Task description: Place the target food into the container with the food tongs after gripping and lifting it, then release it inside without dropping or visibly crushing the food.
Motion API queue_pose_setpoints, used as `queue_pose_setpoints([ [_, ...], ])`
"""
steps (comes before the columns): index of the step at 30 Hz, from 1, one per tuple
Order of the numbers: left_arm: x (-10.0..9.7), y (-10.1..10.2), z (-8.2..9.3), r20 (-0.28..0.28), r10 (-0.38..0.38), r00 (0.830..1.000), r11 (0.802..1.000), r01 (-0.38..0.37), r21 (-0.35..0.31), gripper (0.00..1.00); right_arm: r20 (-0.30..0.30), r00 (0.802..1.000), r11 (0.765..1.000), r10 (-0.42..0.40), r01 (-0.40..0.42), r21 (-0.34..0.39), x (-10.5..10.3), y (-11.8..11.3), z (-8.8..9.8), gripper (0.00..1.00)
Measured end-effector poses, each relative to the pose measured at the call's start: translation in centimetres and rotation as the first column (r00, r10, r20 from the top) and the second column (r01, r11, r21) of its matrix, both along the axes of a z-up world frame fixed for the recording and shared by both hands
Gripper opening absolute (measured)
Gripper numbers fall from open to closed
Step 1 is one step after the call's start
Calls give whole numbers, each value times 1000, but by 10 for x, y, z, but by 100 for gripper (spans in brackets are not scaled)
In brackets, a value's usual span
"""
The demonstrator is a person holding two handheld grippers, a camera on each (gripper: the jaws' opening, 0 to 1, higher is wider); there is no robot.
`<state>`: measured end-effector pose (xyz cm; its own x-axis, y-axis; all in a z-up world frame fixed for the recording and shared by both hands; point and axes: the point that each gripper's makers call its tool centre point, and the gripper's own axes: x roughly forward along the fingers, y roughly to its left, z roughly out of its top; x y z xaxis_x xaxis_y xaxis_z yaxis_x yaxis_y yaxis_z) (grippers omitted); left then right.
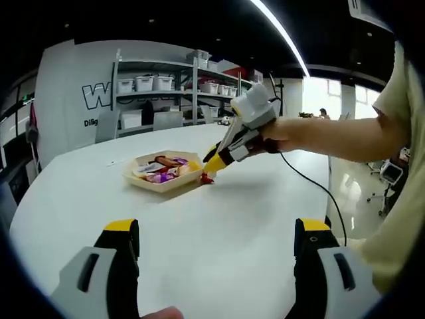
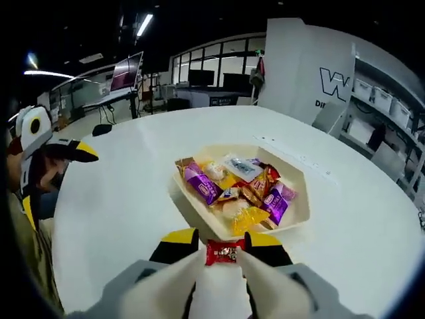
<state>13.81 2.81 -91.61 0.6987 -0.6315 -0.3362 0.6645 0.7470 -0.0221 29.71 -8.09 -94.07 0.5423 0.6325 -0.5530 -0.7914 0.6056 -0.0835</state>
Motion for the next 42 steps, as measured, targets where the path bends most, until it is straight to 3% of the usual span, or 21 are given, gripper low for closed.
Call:
queue_pose_setpoints([
  [8,1,0,0,1,0,1000,1000,0,-2,95,5,1000,1000,-18,18,19,4,0,-4,23],
  [17,0,0,0,-1,1,1000,1000,-1,-6,95,75,997,999,23,-21,-29,-3,2,-5,22],
  [26,0,2,-1,-2,6,1000,1000,-6,-7,95,88,996,999,-31,32,-7,-1,-2,-5,22],
  [38,0,2,-1,-2,6,1000,1000,-6,-9,95,29,995,994,-99,97,56,3,-4,-10,23],
  [42,0,2,-1,-3,6,1000,1000,-6,-7,95,25,996,995,-91,90,38,2,-4,-12,23],
])
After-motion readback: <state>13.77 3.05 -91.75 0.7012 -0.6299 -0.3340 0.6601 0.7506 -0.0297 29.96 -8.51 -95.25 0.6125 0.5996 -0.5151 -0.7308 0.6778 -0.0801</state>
